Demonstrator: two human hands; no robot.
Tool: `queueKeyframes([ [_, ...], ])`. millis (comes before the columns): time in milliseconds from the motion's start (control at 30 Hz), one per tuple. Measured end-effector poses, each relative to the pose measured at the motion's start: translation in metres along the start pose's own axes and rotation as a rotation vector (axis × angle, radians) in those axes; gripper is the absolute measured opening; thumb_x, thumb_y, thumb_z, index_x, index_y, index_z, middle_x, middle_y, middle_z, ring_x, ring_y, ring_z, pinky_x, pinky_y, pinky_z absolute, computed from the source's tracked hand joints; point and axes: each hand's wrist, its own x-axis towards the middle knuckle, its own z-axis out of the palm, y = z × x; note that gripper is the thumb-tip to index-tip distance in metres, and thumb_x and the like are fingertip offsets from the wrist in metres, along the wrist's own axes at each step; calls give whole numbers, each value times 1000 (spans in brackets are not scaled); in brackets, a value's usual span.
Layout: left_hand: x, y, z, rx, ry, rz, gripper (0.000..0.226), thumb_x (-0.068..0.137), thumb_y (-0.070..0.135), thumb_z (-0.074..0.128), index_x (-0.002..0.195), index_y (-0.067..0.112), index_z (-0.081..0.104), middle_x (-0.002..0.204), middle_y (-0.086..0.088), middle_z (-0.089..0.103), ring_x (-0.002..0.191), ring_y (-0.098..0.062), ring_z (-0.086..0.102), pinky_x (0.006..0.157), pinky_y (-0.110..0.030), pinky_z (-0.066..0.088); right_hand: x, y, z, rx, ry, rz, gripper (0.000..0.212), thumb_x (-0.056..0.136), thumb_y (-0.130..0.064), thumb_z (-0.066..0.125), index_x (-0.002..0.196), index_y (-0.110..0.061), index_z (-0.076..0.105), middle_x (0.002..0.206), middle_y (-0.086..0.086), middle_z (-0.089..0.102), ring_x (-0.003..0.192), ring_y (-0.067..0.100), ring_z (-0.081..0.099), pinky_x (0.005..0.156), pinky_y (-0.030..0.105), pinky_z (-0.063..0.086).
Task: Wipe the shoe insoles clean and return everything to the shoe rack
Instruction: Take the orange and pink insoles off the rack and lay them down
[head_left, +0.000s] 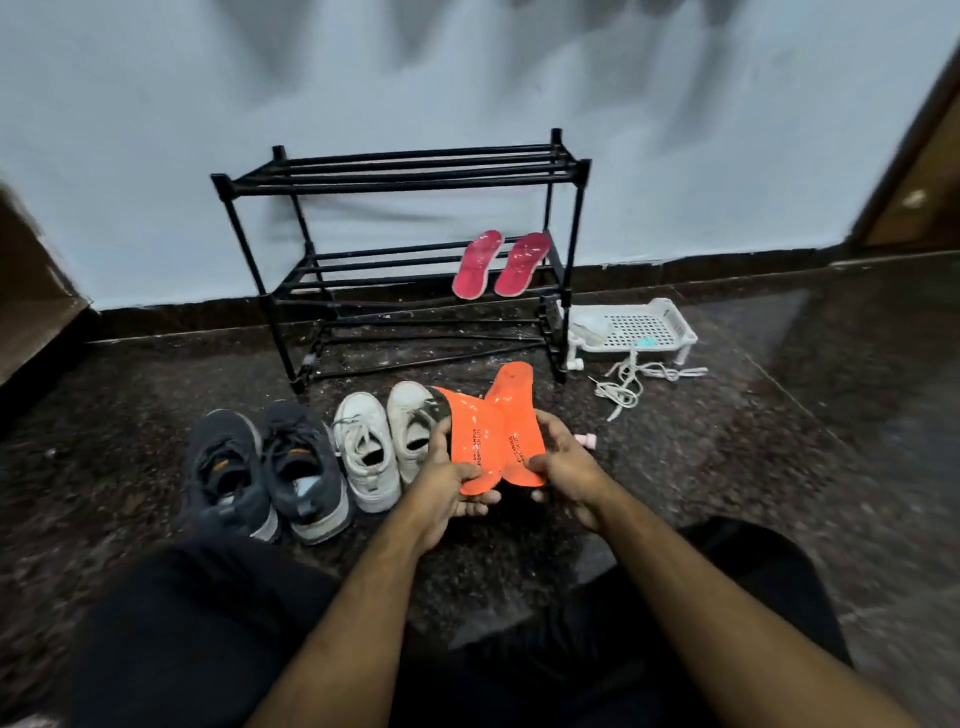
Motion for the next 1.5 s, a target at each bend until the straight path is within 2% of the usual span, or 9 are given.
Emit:
queueKeyframes([
  [133, -1, 6, 32, 117, -83, -31, 65, 100, -3, 39, 139, 46, 24, 120, -2, 65, 65, -29, 74, 48, -28, 55, -15, -1, -32, -104, 42, -10, 74, 85, 14, 46, 141, -35, 38, 115, 1, 61, 71, 13, 60, 42, 27, 49],
  [233, -5, -12, 43, 132, -133, -99, 61, 100, -3, 31, 132, 48, 22, 123, 8, 59, 73, -36, 75, 64, -43, 61, -13, 4, -51, -138, 64, -36, 74, 83, 14, 45, 139, -35, 37, 123, 10, 59, 74, 17, 60, 41, 27, 48],
  [433, -6, -70, 38, 237, -180, -308, 68, 102, 0, 32, 139, 53, 12, 136, -3, 54, 81, -38, 75, 70, -49, 60, -18, 67, -67, -208, 76, 66, 72, 87, 17, 44, 137, -34, 35, 112, 6, 63, 73, 14, 61, 45, 27, 50],
  [567, 14, -85, 35, 363, -163, -379, 55, 99, 7, 44, 133, 42, 18, 123, -4, 62, 92, -34, 73, 69, -47, 60, 0, 80, -68, -401, 23, 90, 63, 81, 15, 47, 132, -21, 37, 102, 8, 63, 86, 21, 61, 66, 35, 53],
  [700, 41, -103, 33, 667, -63, -320, 29, 99, 40, 51, 118, 24, 35, 101, -3, 67, 86, -23, 65, 66, -33, 52, 20, 86, -62, -810, -19, 265, 53, 87, -9, 57, 132, -10, 29, 119, 22, 61, 111, 35, 60, 93, 43, 48],
  [800, 65, -119, 25, 840, 148, -231, 42, 85, 59, 46, 95, 19, 47, 90, -12, 72, 84, -30, 69, 79, -39, 56, 34, 85, -56, -913, -30, 337, 51, 87, -15, 55, 129, -7, 27, 126, 26, 58, 119, 39, 57, 100, 44, 44],
  [1167, 120, -120, 8, 831, 302, -261, 37, 69, 35, 41, 77, 8, 66, 80, -18, 70, 76, -36, 69, 76, -45, 60, 71, 90, -51, -955, -42, 275, 68, 91, -15, 53, 146, 7, 18, 130, 29, 57, 121, 38, 57, 92, 35, 45],
  [1333, 122, -112, -3, 855, 379, -240, 35, 72, 32, 40, 81, 6, 61, 82, -20, 68, 79, -39, 67, 75, -44, 57, 72, 90, -54, -999, -52, 248, 52, 94, -18, 53, 134, 5, 31, 130, 27, 57, 121, 38, 55, 92, 36, 42],
  [1500, 114, -102, -2, 848, 452, -178, 23, 89, 27, 47, 96, 9, 57, 98, -18, 68, 93, -39, 65, 79, -38, 51, 72, 95, -49, -1038, -85, 249, 64, 92, -23, 56, 141, 5, 28, 135, 25, 54, 124, 35, 54, 98, 38, 43],
])
